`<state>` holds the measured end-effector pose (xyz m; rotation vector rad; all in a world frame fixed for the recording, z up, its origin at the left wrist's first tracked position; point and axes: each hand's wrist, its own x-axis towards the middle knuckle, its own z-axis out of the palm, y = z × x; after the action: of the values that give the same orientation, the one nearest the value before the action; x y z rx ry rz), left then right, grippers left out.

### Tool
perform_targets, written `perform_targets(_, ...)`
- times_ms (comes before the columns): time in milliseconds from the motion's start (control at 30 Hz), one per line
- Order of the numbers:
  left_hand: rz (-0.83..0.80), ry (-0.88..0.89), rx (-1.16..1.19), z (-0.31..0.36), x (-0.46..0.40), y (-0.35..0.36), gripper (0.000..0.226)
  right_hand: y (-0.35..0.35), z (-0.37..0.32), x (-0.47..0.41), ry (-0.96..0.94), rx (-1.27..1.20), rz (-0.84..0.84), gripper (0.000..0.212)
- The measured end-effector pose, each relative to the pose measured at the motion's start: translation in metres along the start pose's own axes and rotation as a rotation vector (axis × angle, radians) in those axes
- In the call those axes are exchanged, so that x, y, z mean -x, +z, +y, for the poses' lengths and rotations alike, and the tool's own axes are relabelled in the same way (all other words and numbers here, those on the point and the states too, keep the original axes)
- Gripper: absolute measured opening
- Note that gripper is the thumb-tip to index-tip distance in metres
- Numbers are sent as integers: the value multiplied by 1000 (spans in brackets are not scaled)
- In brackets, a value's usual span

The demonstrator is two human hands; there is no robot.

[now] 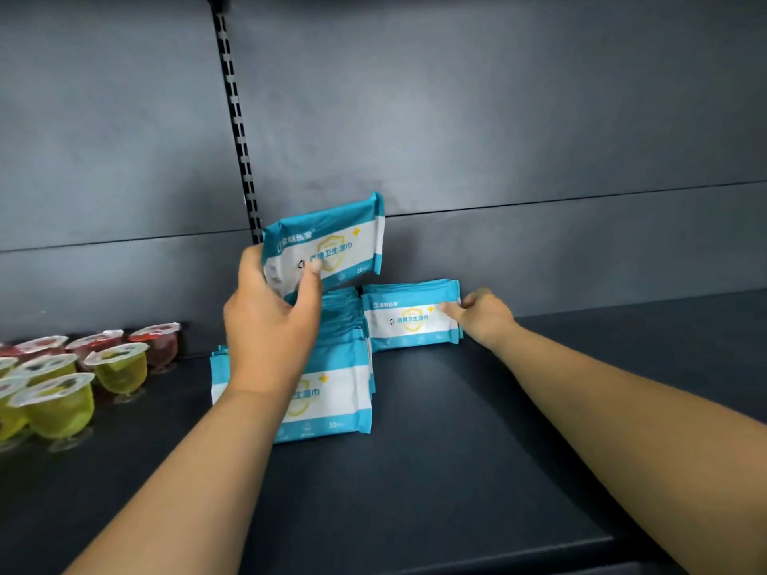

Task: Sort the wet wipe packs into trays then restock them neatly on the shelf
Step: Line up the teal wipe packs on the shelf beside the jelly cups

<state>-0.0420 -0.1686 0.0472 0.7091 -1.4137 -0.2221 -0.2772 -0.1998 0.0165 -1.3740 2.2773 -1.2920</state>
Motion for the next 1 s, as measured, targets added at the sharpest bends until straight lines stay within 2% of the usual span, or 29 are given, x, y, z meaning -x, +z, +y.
perform_targets(67,-1,2,21,1,1,0,25,-16,-18,11,-27,-320,20,29)
perform_targets(133,0,6,64,2,1,0,28,-36,-41,31,-96,-682,-101,20)
perform_targets(233,-44,-9,144,3,5,2,36,-53,-66,56,-245,-857,-346,2)
perform_targets(333,-111,15,162,7,15,6,49,-55,-73,68,-327,-848,-539,11)
perform_targets(400,-161,-9,125,10,18,7,52,-58,-71,67,-321,-806,-540,12)
perform_targets(467,-166,-1,76,15,19,3,50,-67,-64,62,-295,-796,-468,12)
perform_targets(567,-197,243,-142,21,27,-13,41,-74,-42,44,-215,-803,-342,10)
perform_targets(633,-377,441,-387,21,41,-23,41,-68,-25,34,-141,-726,-314,8)
perform_targets(667,-508,471,-498,22,53,-29,47,-60,-17,31,-112,-673,-319,7)
perform_targets(767,-798,269,-650,26,83,-44,75,-34,-3,26,-105,-509,-265,21)
perform_targets(833,-843,145,-658,26,95,-50,80,-20,2,22,-111,-455,-191,27)
perform_targets(900,-827,59,-634,29,97,-50,63,-10,6,13,-103,-431,-158,25)
perform_targets(1000,-834,49,-675,30,97,-45,38,1,11,1,-136,-337,-132,30)
